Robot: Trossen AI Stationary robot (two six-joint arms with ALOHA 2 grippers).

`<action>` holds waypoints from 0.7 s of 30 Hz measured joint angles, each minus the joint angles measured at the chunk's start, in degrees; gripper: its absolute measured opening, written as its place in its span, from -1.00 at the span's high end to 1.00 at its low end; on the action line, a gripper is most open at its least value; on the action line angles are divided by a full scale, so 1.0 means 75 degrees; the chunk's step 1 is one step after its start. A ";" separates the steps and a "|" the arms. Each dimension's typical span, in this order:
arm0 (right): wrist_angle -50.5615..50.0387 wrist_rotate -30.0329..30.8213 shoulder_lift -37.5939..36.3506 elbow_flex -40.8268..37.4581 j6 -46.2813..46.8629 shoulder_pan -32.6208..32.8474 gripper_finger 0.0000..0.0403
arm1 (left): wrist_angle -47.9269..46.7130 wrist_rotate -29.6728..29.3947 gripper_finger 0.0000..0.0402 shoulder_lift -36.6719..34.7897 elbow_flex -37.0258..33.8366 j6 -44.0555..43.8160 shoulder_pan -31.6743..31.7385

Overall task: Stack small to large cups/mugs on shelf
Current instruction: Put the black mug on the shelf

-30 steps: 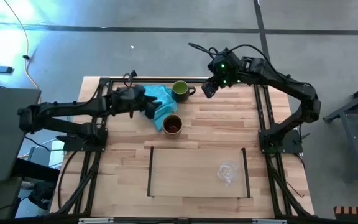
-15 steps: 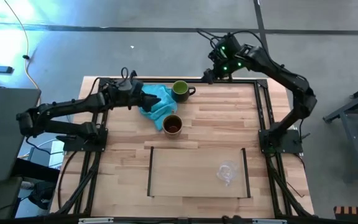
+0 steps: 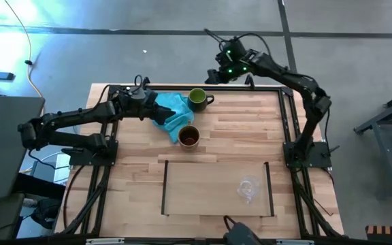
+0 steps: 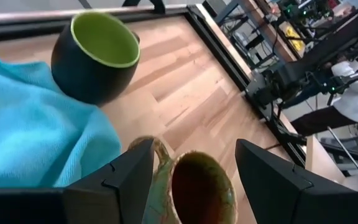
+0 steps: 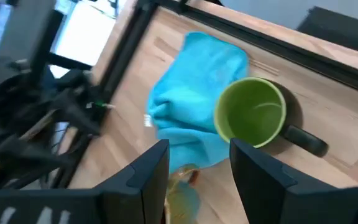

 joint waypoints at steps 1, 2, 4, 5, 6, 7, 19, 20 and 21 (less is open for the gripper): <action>0.0015 0.0098 0.0076 0.0000 0.0007 0.0004 0.20 | -0.0077 0.0056 -0.07 0.0000 0.0000 -0.0001 0.0000; 0.0033 0.0302 0.0132 0.0000 0.0011 0.0022 0.20 | -0.0169 0.0126 -0.07 0.0000 0.0000 0.0000 0.0000; 0.0033 0.0697 0.0213 0.0000 0.0065 0.0058 0.20 | -0.0353 0.0282 -0.07 0.0000 -0.0002 0.0003 -0.0003; 0.0046 0.0889 0.0255 0.0000 0.0112 0.0094 0.20 | -0.0427 0.0368 -0.07 -0.0002 -0.0001 0.0022 -0.0003; 0.0084 0.1021 0.0305 0.0000 0.0144 0.0119 0.20 | -0.0507 0.0424 -0.07 0.0000 0.0001 0.0027 -0.0003; 0.0115 0.1151 0.0353 0.0000 0.0149 0.0148 0.20 | -0.0600 0.0463 -0.07 -0.0003 -0.0002 0.0029 -0.0006; 0.0314 0.2166 0.0904 0.0000 0.0349 0.0592 0.20 | -0.0762 0.0599 -0.07 -0.0003 -0.0002 0.0254 -0.0002; 0.0287 0.2194 0.0941 0.0000 0.0428 0.0607 0.20 | -0.0805 0.0605 -0.07 -0.0003 -0.0001 0.0268 0.0000; 0.0226 0.2247 0.0981 0.0000 0.0467 0.0613 0.21 | -0.0851 0.0606 -0.07 -0.0003 -0.0001 0.0307 0.0000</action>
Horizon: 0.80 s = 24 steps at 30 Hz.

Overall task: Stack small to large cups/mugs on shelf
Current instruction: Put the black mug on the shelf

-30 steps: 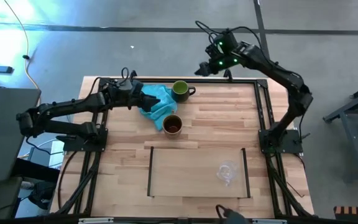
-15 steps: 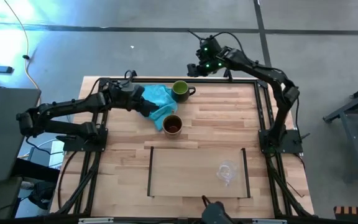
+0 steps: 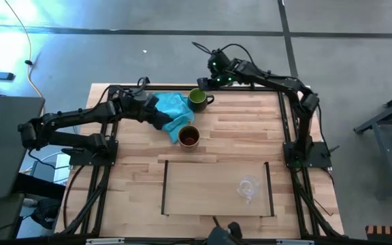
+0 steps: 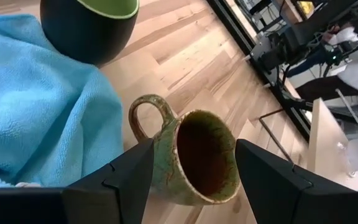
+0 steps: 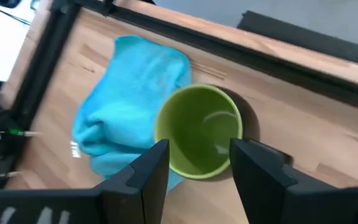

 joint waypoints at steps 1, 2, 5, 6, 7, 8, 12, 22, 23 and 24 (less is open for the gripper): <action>-0.0072 0.0071 0.0024 0.0000 0.0017 0.0005 0.22 | -0.0041 0.0004 -0.07 0.0000 0.0001 0.0025 -0.0003; -0.0172 0.0147 0.0029 0.0000 0.0019 0.0005 0.23 | -0.0083 0.0012 -0.07 0.0000 0.0001 0.0045 -0.0003; -0.0428 0.0357 0.0021 0.0000 -0.0028 0.0034 0.30 | -0.0298 0.0031 -0.07 0.0000 0.0002 0.0126 -0.0003; -0.0492 0.0356 0.0021 0.0000 -0.0063 0.0031 0.32 | -0.0350 0.0031 -0.07 0.0000 -0.0001 0.0134 -0.0003; -0.0522 0.0356 0.0021 0.0000 -0.0093 0.0031 0.34 | -0.0373 0.0032 -0.07 0.0000 0.0002 0.0139 -0.0003; -0.0534 0.0346 0.0021 0.0000 -0.0096 0.0033 0.35 | -0.0380 0.0033 -0.07 0.0000 -0.0001 0.0145 -0.0003; -0.0597 0.0119 0.0053 0.0000 -0.0246 0.0074 0.35 | -0.0354 0.0031 -0.07 0.0000 -0.0001 0.0145 -0.0003; -0.0722 -0.0126 0.0345 0.0003 -0.0178 0.0353 0.33 | -0.0371 0.0146 -0.07 0.0000 0.0001 0.0142 -0.0003; -0.0725 -0.0107 0.0378 0.0003 -0.0178 0.0391 0.33 | -0.0374 0.0147 -0.07 0.0000 -0.0001 0.0142 -0.0009; -0.0735 -0.0070 0.0406 0.0003 -0.0177 0.0426 0.33 | -0.0377 0.0150 -0.07 0.0000 0.0002 0.0142 -0.0009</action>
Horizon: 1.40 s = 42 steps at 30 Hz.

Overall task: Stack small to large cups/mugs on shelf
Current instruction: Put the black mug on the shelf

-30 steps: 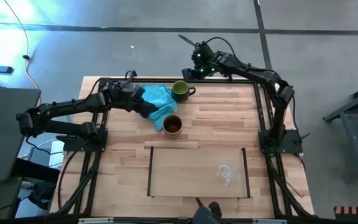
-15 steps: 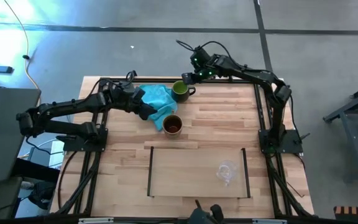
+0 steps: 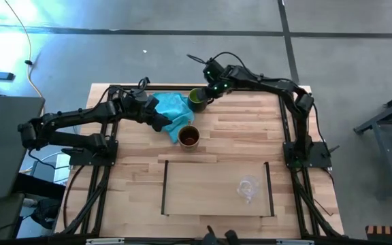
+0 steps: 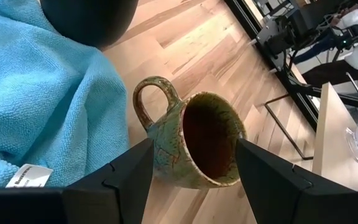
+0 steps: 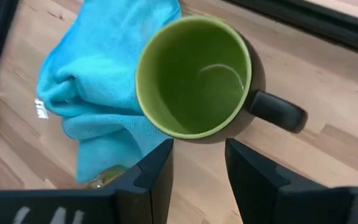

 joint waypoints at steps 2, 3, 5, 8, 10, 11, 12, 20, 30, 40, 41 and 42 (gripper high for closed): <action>-0.0075 0.0068 0.0030 0.0000 0.0002 0.0061 0.33 | 0.0000 0.0005 -0.07 0.0000 -0.0002 -0.0007 0.0003; -0.0091 0.0160 0.0042 0.0000 0.0002 0.0095 0.33 | 0.0000 0.0040 -0.07 0.0000 -0.0003 -0.0019 0.0003; -0.0243 0.0359 0.0059 0.0000 0.0000 0.0133 0.33 | 0.0000 0.0107 -0.07 0.0000 -0.0001 -0.0022 0.0003; -0.0364 0.0651 0.0060 0.0000 0.0045 0.0176 0.33 | 0.0000 0.0140 -0.07 0.0000 -0.0002 -0.0023 0.0003; -0.0389 0.0682 0.0060 0.0000 0.0213 0.0173 0.33 | 0.0000 0.0140 -0.07 0.0000 0.0000 -0.0023 0.0003; -0.0386 0.0685 0.0060 0.0000 0.0333 0.0173 0.33 | 0.0000 0.0140 -0.07 0.0000 -0.0003 -0.0023 0.0003; -0.0376 0.0701 0.0060 0.0000 0.0462 0.0170 0.33 | 0.0000 0.0140 -0.07 0.0000 -0.0003 -0.0026 0.0003; -0.0063 0.0831 0.0060 0.0000 0.1489 0.0173 0.33 | 0.0000 0.0140 -0.07 0.0000 -0.0003 -0.0026 0.0003; -0.0021 0.0817 0.0060 0.0000 0.2476 0.0199 0.33 | 0.0002 0.0260 -0.07 -0.0003 -0.0003 0.0037 0.0003; 0.0255 0.0561 0.0060 0.0000 0.2138 0.0473 0.33 | 0.0000 0.0491 -0.07 -0.0003 -0.0003 0.0240 0.0009; 0.0334 0.0468 0.0060 0.0000 0.1884 0.0515 0.33 | -0.0001 0.0516 -0.07 -0.0003 -0.0001 0.0264 0.0009; 0.0445 0.0337 0.0060 0.0000 0.1566 0.0552 0.33 | -0.0005 0.0543 -0.07 -0.0003 -0.0003 0.0268 0.0006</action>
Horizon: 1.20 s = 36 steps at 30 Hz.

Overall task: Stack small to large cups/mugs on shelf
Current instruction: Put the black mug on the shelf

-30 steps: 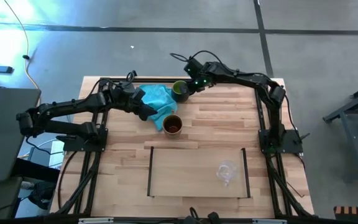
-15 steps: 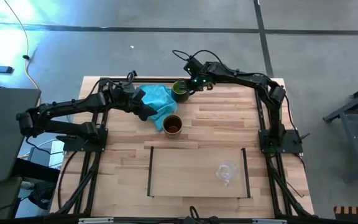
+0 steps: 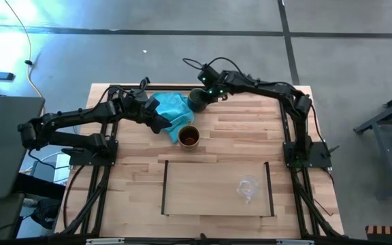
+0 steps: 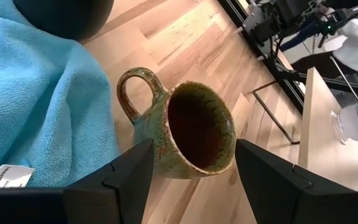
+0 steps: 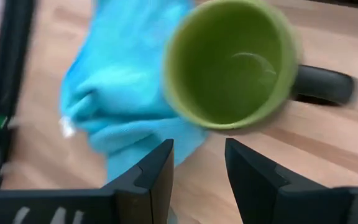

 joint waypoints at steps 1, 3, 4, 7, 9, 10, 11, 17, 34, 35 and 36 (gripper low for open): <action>0.0109 -0.0108 0.0000 0.0000 -0.0341 0.0042 0.33 | -0.0008 0.0028 -0.07 0.0000 0.0000 0.0000 0.0000; 0.0139 -0.0153 0.0000 0.0000 -0.0882 0.0133 0.33 | -0.0037 0.0056 -0.07 0.0000 0.0000 0.0000 0.0000; 0.0134 -0.0161 -0.0003 0.0000 -0.1080 0.0171 0.33 | -0.0048 0.0057 -0.07 0.0000 0.0002 -0.0003 0.0000; 0.0131 -0.0312 -0.0003 0.0000 -0.1545 0.0241 0.33 | -0.0053 0.0081 -0.07 0.0000 0.0000 -0.0006 0.0000; 0.0089 -0.0407 -0.0002 0.0000 -0.1667 0.0242 0.33 | -0.0053 0.0095 -0.07 0.0000 0.0003 -0.0029 0.0000; 0.0063 -0.0399 -0.0003 0.0000 -0.1657 0.0235 0.33 | -0.0053 0.0095 -0.07 0.0000 0.0001 -0.0040 0.0000; 0.0054 -0.0378 -0.0003 0.0000 -0.1637 0.0231 0.33 | -0.0053 0.0100 -0.07 0.0000 0.0001 -0.0054 0.0000; 0.0046 -0.0207 -0.0003 0.0000 -0.1633 0.0201 0.33 | -0.0053 0.0110 -0.07 0.0000 0.0001 -0.0145 -0.0003; -0.3031 -0.2467 -0.0104 0.1886 -0.6269 0.0321 0.33 | -0.0225 0.0291 -0.07 0.0000 0.0000 -0.0353 -0.0021; -0.3439 -0.2430 -0.0111 0.2129 -0.6702 0.0299 0.33 | -0.0224 0.0291 -0.07 0.0000 0.0001 -0.0396 -0.0020; -0.3795 -0.2289 -0.0114 0.2343 -0.7046 0.0249 0.33 | -0.0221 0.0294 -0.07 0.0000 0.0000 -0.0440 -0.0018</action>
